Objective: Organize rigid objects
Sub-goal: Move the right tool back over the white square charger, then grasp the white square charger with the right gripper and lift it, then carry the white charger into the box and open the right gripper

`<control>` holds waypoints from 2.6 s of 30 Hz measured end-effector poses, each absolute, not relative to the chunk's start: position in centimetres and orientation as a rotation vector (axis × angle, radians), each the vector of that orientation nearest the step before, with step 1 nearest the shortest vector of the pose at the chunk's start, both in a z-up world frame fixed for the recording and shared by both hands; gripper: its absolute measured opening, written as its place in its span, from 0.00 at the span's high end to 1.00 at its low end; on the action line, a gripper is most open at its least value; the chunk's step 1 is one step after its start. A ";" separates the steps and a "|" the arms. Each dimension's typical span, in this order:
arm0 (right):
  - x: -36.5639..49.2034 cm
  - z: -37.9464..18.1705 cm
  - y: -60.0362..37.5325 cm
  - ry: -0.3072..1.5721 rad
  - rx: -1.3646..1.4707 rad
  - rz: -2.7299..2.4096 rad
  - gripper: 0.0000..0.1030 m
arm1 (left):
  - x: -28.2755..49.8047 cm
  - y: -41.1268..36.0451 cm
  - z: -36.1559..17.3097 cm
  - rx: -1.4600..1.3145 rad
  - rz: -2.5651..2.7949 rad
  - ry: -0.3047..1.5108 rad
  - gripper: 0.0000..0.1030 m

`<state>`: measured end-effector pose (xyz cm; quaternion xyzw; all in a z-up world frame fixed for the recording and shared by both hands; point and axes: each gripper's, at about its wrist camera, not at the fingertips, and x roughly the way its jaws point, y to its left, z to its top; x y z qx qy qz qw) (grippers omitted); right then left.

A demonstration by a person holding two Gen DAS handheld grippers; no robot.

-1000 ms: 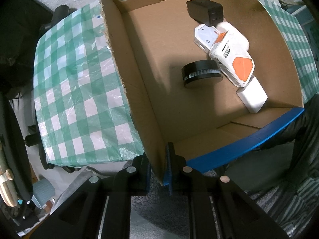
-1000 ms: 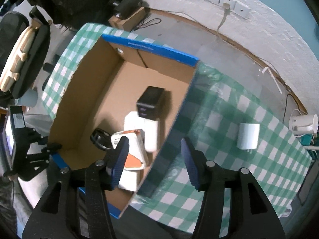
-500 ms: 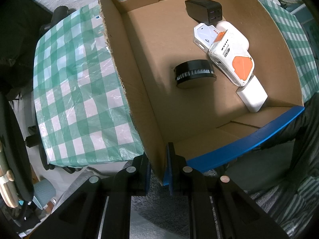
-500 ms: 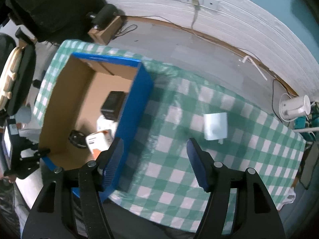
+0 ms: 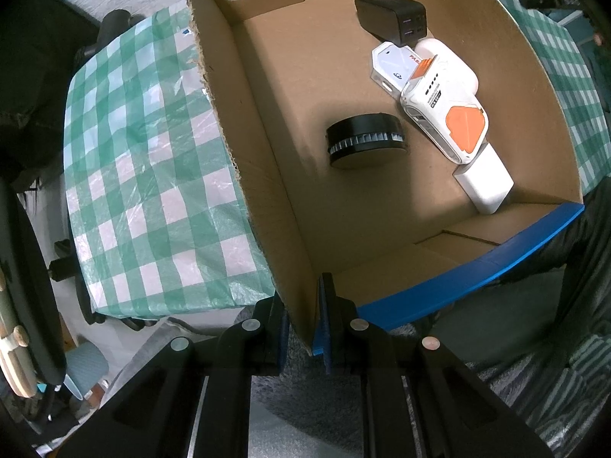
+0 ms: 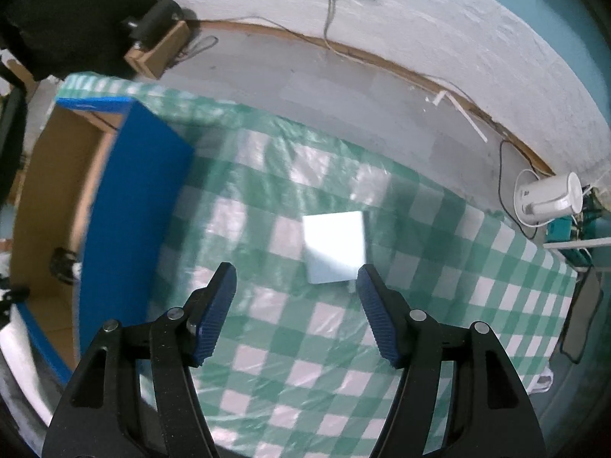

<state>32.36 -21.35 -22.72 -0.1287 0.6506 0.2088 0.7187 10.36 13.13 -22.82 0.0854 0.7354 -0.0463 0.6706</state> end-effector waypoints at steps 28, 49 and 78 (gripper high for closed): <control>34.4 -30.2 -21.0 1.461 -0.284 0.390 0.48 | 10.4 13.7 -23.2 0.200 -0.117 1.670 0.88; 29.2 -24.1 -18.9 1.556 -0.277 0.480 0.49 | 10.4 13.6 -23.0 0.209 -0.121 1.661 0.87; 23.7 -14.5 -7.0 1.455 -0.337 0.730 0.49 | 10.6 13.5 -23.2 0.217 -0.126 1.655 0.87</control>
